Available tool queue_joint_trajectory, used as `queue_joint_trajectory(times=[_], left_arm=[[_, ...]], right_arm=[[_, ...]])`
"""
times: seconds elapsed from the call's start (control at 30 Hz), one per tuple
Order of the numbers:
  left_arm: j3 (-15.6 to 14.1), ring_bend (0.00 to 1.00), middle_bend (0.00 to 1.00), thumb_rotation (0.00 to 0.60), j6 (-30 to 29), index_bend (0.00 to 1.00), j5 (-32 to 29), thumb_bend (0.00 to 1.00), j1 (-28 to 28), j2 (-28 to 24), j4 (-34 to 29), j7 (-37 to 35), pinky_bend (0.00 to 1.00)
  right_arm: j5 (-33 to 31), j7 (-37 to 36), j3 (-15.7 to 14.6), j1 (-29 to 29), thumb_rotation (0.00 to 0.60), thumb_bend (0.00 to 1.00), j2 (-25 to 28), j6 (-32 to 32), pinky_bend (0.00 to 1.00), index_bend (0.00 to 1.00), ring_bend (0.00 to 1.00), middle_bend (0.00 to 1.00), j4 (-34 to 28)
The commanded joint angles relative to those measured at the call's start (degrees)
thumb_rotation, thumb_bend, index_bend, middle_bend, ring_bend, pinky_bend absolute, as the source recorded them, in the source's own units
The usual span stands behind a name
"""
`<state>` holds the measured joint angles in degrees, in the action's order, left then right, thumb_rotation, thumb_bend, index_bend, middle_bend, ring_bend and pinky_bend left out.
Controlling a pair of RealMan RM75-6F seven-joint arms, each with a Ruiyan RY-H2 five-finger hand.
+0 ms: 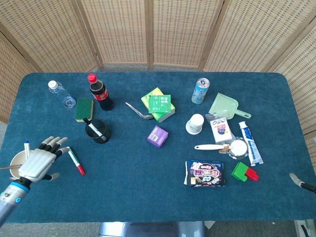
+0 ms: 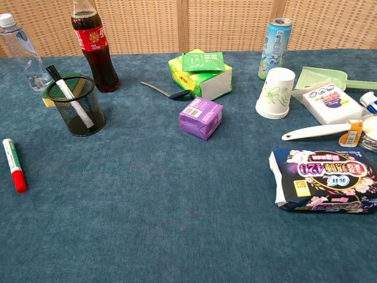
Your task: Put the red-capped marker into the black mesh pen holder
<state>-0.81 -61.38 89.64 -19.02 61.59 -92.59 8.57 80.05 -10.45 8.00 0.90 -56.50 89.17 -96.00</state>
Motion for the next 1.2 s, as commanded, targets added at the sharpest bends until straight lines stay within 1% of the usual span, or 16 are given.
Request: queue_joint_trajectory(times=[0.03,0.27,0.4,0.7,1.1,1.2], left_arm=[[-0.7,0.00,0.00,0.600,2.0,0.26,-0.7,0.14,-0.9,2.2,1.0,2.6,0.00],[-1.4,0.00,0.00,0.600,4.4,0.26,-2.1,0.16,-2.3,5.7,1.7,9.2,0.00],[-1.5,0.00,0.00,0.600,5.3,0.26,-3.2,0.25,-2.9,6.8,1.8,12.0,0.00],[-1.4,0.00,0.00,0.600,6.1,0.26,-5.5,0.35,-4.1,8.2,1.6,17.4,0.00],[-2.1,0.00,0.00,0.600,5.9,0.26,-6.5,0.35,-5.0,11.1,3.0,21.9,0.00],[-2.2,0.00,0.00,0.600,5.8,0.29,-6.9,0.35,-5.2,11.6,3.1,22.7,0.00]], right_arm=[[-0.1,-0.4,0.1,0.0,0.600,0.00,0.1,-0.1,0.15,0.00,0.00,0.00,0.1],[-0.1,-1.8,0.2,0.1,0.600,0.00,0.4,-0.1,0.15,0.00,0.00,0.00,0.1],[-0.2,-2.3,0.3,0.2,0.600,0.00,0.6,-0.1,0.15,0.00,0.00,0.00,0.3],[-0.3,-3.1,0.4,0.3,0.600,0.00,0.8,-0.1,0.15,0.00,0.00,0.00,0.3],[-0.4,-4.2,0.6,0.5,0.600,0.00,1.2,0.0,0.15,0.00,0.00,0.00,0.4],[-0.4,-4.4,0.6,0.5,0.600,0.00,1.2,0.1,0.15,0.00,0.00,0.00,0.4]])
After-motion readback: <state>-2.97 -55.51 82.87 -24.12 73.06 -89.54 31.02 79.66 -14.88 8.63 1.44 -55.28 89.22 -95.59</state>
